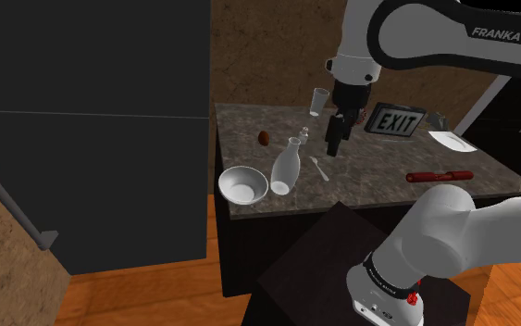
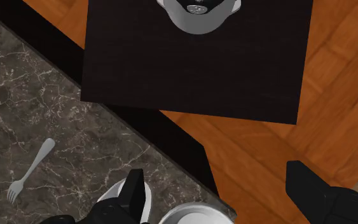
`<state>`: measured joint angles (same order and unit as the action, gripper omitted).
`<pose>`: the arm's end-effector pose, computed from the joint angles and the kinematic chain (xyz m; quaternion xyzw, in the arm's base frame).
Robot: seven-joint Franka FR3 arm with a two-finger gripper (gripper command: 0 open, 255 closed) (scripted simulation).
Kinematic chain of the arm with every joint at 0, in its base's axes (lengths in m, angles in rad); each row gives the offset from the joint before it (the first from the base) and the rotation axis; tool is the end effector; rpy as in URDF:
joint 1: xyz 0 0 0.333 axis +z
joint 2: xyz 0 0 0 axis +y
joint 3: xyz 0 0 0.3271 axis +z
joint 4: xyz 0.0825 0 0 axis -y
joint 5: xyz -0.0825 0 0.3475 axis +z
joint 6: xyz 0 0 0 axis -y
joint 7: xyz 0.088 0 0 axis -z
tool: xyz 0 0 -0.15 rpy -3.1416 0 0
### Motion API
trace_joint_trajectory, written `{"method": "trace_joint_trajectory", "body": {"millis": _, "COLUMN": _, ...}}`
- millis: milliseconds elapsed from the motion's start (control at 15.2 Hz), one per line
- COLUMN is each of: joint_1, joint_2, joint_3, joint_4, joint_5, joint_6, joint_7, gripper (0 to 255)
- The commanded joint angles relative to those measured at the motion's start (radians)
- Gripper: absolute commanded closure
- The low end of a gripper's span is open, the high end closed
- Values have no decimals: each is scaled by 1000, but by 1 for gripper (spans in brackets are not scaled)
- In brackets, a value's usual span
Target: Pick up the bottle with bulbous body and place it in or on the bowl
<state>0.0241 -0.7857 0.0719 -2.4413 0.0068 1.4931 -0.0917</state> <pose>0.2416 0.0284 0.5125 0.9931 0.0809 -0.0820 0.0212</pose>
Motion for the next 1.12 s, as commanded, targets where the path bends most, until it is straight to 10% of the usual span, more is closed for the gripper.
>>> {"method": "trace_joint_trajectory", "body": {"millis": 0, "joint_1": 0, "joint_2": 0, "joint_3": 0, "joint_4": 0, "joint_5": 0, "joint_6": 0, "joint_7": 0, "gripper": 0}}
{"method": "trace_joint_trajectory", "body": {"millis": 1056, "joint_1": -67, "joint_2": 507, "joint_3": -157, "joint_4": 118, "joint_5": -93, "joint_6": 440, "joint_7": -217, "gripper": 0}}
